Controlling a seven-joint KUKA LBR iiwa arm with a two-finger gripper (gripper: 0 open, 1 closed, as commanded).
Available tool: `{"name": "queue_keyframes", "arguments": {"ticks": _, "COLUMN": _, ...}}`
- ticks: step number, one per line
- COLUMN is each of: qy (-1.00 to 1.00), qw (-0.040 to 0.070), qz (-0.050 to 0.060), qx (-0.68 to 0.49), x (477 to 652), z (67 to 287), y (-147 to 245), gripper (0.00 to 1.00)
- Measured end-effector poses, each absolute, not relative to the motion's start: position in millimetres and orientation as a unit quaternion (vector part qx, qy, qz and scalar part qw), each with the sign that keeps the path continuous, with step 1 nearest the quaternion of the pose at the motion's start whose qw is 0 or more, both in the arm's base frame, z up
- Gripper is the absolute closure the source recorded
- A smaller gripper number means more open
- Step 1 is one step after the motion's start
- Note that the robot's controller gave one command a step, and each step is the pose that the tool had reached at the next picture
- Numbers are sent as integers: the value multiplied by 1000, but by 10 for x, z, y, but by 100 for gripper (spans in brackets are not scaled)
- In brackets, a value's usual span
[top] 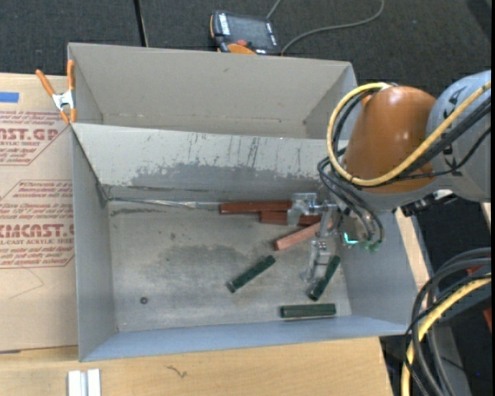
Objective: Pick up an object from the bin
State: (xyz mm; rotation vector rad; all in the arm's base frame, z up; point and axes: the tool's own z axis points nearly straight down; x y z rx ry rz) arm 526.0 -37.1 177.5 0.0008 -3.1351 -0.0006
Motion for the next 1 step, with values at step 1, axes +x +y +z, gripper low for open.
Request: {"name": "queue_keyframes", "arguments": {"ticks": 1, "qy": -1000, "qw": 2, "qz": 0, "qx": -10, "x": 5123, "z": 667, "y": -730, "gripper": 0}}
